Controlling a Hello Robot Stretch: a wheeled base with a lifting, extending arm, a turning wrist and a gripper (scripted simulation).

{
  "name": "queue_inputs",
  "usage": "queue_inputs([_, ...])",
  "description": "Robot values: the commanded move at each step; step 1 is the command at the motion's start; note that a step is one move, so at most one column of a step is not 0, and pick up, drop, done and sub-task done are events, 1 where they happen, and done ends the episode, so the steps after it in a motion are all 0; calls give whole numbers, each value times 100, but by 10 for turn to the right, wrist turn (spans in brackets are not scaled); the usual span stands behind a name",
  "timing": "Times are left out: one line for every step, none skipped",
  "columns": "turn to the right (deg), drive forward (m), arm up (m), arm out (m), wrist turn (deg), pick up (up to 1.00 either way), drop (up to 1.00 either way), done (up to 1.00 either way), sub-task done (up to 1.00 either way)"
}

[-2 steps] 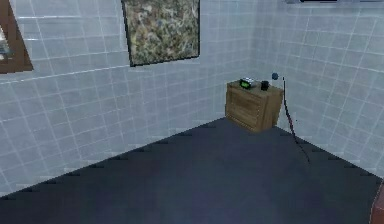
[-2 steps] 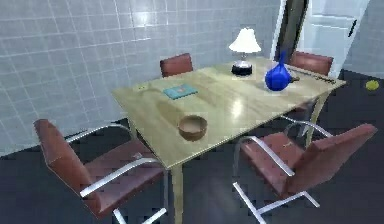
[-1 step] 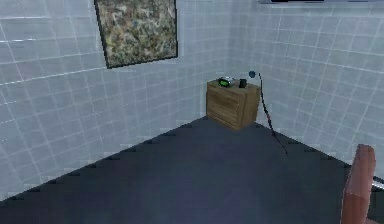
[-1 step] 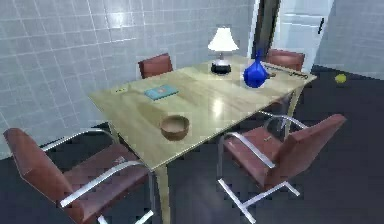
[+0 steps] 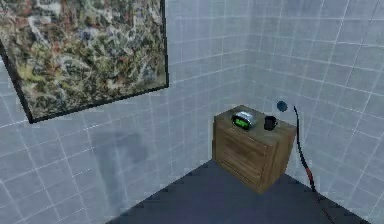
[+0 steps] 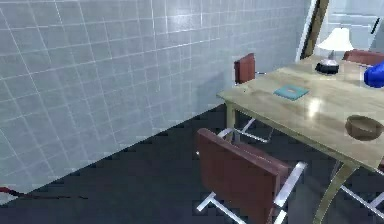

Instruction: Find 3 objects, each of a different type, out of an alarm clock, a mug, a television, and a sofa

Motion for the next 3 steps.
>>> queue_inputs([390, 0, 0, 0, 0, 0, 0, 0, 0])
queue_inputs([0, 80, 0, 0, 0, 0, 0, 0, 0])
queue_inputs([-420, 0, 0, 0, 0, 0, 0, 0, 0])
